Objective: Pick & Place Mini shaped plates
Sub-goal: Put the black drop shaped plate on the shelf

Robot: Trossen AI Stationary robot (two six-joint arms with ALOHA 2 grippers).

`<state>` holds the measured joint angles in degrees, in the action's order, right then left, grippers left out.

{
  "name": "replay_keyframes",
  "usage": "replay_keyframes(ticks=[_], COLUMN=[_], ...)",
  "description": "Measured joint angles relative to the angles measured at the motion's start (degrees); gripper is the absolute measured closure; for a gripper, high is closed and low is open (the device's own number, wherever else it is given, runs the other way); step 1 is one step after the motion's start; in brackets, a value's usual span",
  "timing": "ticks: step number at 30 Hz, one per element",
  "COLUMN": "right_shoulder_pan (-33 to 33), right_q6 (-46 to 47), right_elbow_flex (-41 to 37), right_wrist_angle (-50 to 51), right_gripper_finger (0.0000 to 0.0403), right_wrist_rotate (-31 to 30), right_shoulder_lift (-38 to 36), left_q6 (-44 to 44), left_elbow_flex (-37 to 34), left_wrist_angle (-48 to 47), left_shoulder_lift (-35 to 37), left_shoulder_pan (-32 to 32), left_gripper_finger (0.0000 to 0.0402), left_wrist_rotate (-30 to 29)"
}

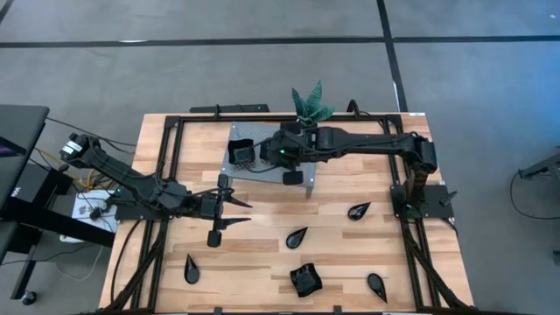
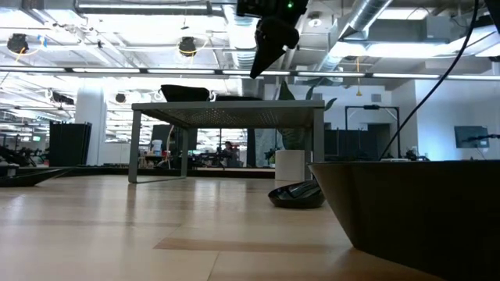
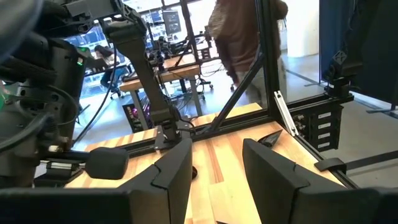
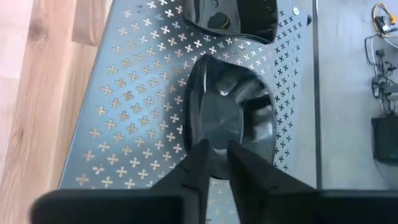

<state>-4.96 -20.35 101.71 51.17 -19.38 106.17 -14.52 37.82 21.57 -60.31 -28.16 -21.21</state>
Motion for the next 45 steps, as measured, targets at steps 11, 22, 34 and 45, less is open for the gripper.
replay_keyframes(ticks=[11,22,34,45], right_shoulder_pan=[6.4,25.6,35.8,33.7], right_q6=[8.2,25.8,33.1,28.5], right_elbow_flex=[0.0,0.0,-12.2,-20.7], right_wrist_angle=[4.2,11.3,3.5,-7.8], right_gripper_finger=[0.0280,0.0278,0.0280,0.0282], right_wrist_rotate=[0.0,3.1,3.1,5.9], right_shoulder_lift=[0.0,0.0,0.1,0.1], left_q6=[0.0,0.0,0.0,0.0], left_elbow_flex=[0.0,0.0,0.0,0.0], left_wrist_angle=[0.1,0.0,0.0,0.1], left_shoulder_lift=[0.0,0.0,0.0,0.0], left_shoulder_pan=[0.0,0.0,0.0,0.0], left_gripper_finger=[0.0257,0.0257,0.0257,0.0257], left_wrist_rotate=[0.0,-0.1,0.0,0.0])
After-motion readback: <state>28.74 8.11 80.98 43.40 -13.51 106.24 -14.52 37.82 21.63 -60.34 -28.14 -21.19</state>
